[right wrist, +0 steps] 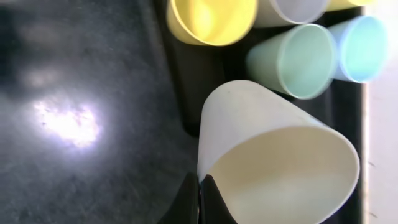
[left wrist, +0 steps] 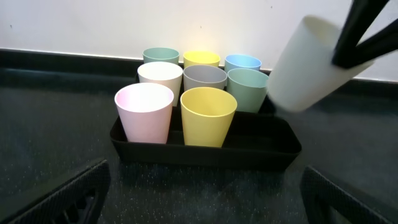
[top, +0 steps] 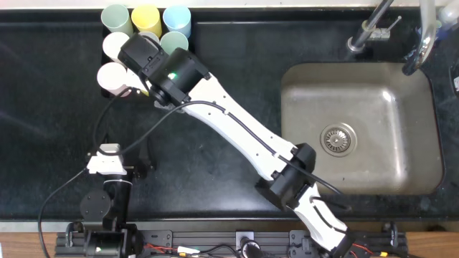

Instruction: Store Cups

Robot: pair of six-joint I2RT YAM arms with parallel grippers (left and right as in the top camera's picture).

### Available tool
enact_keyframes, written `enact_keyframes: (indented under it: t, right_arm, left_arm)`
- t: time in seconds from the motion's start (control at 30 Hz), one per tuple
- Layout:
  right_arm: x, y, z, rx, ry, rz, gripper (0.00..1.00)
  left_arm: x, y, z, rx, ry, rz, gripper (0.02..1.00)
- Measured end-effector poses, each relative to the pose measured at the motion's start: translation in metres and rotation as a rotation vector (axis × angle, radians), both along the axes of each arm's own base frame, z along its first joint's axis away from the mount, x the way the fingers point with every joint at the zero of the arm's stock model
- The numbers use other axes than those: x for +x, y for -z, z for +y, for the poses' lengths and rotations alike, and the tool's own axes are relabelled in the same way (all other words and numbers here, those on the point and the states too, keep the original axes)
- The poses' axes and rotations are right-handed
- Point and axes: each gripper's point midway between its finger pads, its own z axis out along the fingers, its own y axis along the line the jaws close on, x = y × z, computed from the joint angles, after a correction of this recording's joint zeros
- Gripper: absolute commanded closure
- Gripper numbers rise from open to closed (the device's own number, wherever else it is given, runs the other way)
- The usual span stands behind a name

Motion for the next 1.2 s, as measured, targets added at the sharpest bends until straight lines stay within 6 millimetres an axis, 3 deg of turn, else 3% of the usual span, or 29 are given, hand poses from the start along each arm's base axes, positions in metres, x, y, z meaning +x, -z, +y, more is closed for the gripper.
enact_keyframes:
  t: [0.17, 0.4, 0.73, 1.2]
  right_arm:
    - [0.005, 0.018, 0.005, 0.006, 0.001, 0.04, 0.958]
    - [0.013, 0.024, 0.0, 0.02, 0.019, 0.063, 0.958]
    - [0.009, 0.058, 0.002, -0.02, 0.003, 0.139, 0.958]
    - [0.007, 0.064, 0.002, -0.031, -0.015, 0.16, 0.956]
  left_arm:
    - [0.0, 0.0, 0.0, 0.0, 0.0, 0.0, 0.018]
    - [0.0, 0.0, 0.0, 0.0, 0.0, 0.0, 0.018]
    - [0.0, 0.0, 0.0, 0.0, 0.0, 0.0, 0.018]
    - [0.0, 0.0, 0.0, 0.0, 0.0, 0.0, 0.018]
